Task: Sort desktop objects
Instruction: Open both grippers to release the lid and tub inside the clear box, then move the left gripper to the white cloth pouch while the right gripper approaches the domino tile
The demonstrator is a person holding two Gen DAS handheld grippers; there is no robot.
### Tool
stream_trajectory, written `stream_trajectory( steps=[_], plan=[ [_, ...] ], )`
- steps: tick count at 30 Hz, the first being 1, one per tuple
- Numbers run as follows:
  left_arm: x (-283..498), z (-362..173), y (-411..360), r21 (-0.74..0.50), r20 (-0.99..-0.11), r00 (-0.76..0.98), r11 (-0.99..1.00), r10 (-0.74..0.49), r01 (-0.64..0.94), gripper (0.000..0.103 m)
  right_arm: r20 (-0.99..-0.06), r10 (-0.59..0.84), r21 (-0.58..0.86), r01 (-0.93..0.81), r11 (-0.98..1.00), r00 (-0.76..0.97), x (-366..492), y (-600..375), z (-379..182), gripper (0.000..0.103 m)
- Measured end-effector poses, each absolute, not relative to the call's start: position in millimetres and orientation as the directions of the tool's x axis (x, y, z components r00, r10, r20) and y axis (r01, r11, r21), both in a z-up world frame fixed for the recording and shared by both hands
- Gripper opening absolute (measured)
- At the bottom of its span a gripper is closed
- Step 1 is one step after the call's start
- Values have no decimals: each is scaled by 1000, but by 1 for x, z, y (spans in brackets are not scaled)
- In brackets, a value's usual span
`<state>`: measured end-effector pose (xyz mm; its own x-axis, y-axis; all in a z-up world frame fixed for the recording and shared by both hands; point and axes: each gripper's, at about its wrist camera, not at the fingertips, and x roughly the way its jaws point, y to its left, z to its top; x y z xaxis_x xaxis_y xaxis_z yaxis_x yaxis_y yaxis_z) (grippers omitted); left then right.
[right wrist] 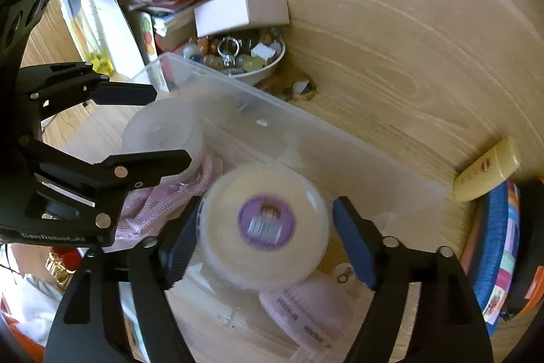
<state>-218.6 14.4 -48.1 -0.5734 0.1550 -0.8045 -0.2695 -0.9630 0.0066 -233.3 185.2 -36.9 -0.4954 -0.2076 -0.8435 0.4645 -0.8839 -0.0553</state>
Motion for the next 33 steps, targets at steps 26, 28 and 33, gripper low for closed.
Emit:
stream_trajectory(
  steps=[26,28,33],
  plan=[
    [-122,29,0,98,-634,-770,-980,72,-172,98,-676,-161,-123,327,-937,-719,-138,218,37,89],
    [-112,32,-4,94,-618,-783,-982,71,-163,99,-660,-165,-120,320,-940,-733,-127,221,42,90],
    [-85,27,-18,99,-616,-786,-986,48,-137,99,-599,-164,-123,293,-948,-784,-95,226,48,101]
  ],
)
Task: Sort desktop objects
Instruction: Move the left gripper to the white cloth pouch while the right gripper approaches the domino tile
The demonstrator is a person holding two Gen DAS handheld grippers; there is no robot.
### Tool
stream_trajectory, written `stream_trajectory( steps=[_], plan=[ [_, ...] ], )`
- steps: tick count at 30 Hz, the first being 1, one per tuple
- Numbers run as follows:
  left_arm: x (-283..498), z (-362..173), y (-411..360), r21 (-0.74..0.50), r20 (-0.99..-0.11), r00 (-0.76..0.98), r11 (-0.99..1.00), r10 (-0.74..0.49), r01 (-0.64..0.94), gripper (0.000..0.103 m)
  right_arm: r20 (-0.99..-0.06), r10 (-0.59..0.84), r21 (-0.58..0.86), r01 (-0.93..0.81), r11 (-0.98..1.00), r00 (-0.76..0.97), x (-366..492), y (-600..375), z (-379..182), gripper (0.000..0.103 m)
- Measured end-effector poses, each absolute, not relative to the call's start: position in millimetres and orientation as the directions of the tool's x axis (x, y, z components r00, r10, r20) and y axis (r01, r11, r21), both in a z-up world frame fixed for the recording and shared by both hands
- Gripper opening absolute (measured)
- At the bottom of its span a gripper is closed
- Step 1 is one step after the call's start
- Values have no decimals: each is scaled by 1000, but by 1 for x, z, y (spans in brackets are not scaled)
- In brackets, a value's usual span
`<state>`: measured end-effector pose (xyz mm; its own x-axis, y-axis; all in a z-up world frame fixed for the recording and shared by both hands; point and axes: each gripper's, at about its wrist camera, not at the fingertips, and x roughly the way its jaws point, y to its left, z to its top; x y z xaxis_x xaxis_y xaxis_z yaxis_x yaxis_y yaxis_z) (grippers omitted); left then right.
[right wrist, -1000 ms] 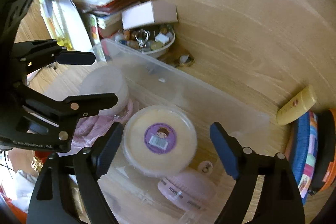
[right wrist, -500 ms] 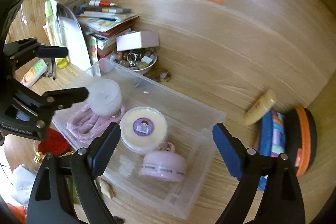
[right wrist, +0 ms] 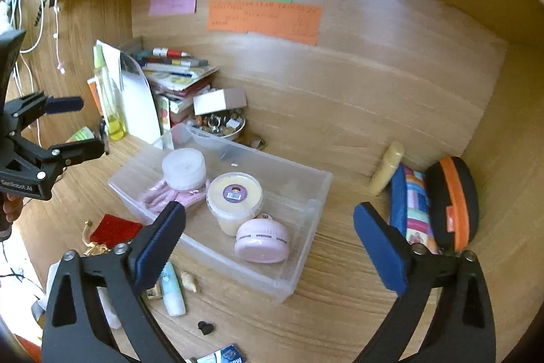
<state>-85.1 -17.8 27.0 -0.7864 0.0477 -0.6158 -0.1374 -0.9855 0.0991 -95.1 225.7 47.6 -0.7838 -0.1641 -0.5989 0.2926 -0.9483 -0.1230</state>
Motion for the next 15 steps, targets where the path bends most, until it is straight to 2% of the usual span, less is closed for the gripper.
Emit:
stream_trajectory(
  steps=[7,11,15],
  plan=[
    [-64,-1,-40,65,-666,-745,-993,28,-96,99,-587,-163,-92,266,-960,-793,-61,235,29,102],
    [-51,-22,-54,25,-707,-707,-998,19,-53,99,-619,-138,-58,219,-974,-773,-46,245,6,102],
    [-29,-36,-53,22,-710,-704,-999,5,-29,99,-650,-104,-56,184,-981,-753,-35,251,-13,102]
  ],
)
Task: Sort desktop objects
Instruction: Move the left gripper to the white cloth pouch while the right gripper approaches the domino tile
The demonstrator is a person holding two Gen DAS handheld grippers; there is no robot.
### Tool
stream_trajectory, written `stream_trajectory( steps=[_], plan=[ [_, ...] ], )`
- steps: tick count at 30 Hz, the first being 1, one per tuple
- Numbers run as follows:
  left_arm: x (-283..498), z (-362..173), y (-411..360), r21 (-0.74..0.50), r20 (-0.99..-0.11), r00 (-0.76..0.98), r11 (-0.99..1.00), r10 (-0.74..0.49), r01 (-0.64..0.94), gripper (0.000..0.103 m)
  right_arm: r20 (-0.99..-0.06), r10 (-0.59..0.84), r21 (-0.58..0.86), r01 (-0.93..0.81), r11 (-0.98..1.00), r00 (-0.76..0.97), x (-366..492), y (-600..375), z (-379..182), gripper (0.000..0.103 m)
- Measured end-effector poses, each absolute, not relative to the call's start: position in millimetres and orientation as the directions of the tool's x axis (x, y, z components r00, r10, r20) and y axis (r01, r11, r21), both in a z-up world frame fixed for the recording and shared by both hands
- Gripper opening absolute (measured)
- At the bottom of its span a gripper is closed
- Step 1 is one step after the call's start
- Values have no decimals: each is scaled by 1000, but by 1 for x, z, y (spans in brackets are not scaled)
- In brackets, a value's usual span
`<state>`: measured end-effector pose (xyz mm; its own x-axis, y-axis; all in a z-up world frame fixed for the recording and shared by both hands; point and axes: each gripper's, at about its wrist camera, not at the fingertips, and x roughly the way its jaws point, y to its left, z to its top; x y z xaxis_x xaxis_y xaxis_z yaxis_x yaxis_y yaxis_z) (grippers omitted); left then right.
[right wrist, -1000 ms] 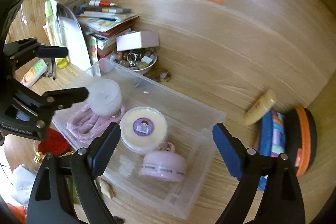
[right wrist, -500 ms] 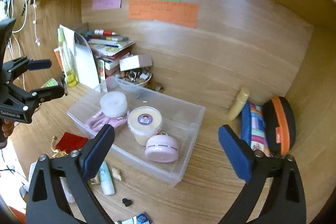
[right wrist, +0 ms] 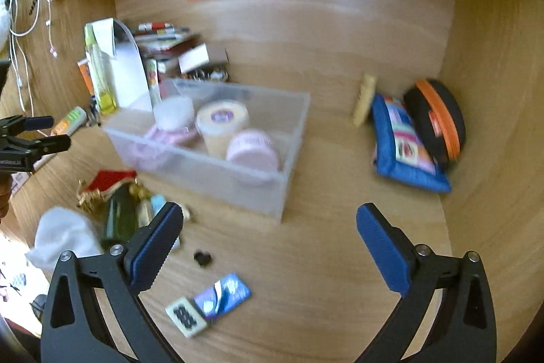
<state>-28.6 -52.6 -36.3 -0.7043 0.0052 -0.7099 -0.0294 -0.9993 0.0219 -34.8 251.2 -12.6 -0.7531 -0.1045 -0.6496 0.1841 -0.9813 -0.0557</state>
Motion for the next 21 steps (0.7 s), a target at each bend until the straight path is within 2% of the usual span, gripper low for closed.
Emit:
stream_trajectory(
  steps=[9,17,20,21],
  plan=[
    [25,-45,-14,-22,-702,-705,-992,102,-122,99,-708,-133,9,180,-984,-693,-14,253,-44,102],
    [45,-60,19,-29,-712,-686,-983,149,-183,99,-725,-217,30,284,-958,-654,11,230,-67,100],
    [42,-73,23,-28,-729,-669,-984,142,-178,99,-730,-253,54,315,-948,-636,16,225,-72,94],
    [39,-79,22,-40,-741,-656,-985,144,-170,99,-730,-264,61,325,-944,-631,18,224,-74,89]
  ],
)
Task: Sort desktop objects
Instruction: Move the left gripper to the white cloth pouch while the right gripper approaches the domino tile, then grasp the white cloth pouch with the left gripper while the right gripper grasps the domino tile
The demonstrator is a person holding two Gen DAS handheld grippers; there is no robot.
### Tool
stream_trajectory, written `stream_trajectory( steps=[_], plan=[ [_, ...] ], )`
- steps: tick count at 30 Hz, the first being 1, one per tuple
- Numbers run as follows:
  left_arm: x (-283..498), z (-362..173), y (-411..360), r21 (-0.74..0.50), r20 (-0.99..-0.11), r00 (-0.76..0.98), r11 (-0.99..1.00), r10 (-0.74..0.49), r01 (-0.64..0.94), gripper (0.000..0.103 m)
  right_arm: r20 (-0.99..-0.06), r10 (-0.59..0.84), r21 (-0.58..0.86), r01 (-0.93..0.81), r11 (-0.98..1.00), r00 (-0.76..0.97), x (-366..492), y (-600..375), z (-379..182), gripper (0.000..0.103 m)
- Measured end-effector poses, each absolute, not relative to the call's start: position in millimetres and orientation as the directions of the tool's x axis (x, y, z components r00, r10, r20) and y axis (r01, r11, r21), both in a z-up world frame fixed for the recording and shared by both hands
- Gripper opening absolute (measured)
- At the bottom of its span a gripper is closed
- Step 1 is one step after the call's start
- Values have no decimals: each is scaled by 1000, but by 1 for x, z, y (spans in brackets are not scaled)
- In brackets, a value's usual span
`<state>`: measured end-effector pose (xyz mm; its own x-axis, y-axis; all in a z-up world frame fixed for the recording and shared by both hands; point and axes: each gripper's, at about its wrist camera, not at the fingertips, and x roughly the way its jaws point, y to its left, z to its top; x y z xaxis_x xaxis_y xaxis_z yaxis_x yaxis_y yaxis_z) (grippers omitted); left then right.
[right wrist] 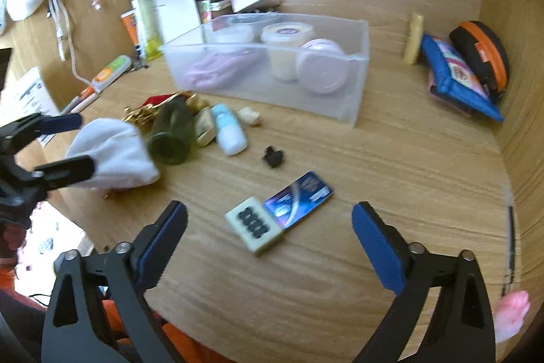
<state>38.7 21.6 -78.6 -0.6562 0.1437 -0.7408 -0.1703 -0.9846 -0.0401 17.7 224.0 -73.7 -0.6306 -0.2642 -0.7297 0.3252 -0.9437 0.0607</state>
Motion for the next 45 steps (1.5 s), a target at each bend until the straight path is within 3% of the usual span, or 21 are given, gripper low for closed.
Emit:
stream_trajectory(
  steps=[9,17,18,20,23,25,29,31,45],
  plan=[
    [19,-103,12,-147,-780,-595,-981,194,-128,100,-741,-297,68,373,-925,-602,17,216,-85,55],
    [16,-108,19,-136,-767,-615,-983,181,-121,99,-741,-260,-1,389,-921,-619,20,207,-87,34],
    [16,-108,19,-135,-763,-621,-983,181,-121,98,-741,-257,-11,392,-920,-621,20,206,-87,34],
    [16,-108,19,-135,-754,-631,-983,181,-121,81,-742,-256,-13,395,-918,-619,22,206,-87,33],
    [15,-106,16,-159,-744,-636,-979,203,-126,69,-743,-268,6,395,-919,-613,21,207,-87,33],
    [15,-104,12,-176,-737,-641,-977,214,-124,63,-742,-295,39,401,-915,-601,20,209,-86,22],
    [17,-99,6,-198,-722,-654,-973,227,-119,49,-729,-329,80,402,-912,-601,19,213,-80,22],
    [18,-96,5,-196,-716,-661,-973,225,-119,47,-725,-347,98,409,-907,-596,18,215,-78,22],
    [26,-54,-16,-223,-629,-743,-969,229,-110,45,-669,-360,110,393,-913,-650,10,226,-52,22]
  ],
)
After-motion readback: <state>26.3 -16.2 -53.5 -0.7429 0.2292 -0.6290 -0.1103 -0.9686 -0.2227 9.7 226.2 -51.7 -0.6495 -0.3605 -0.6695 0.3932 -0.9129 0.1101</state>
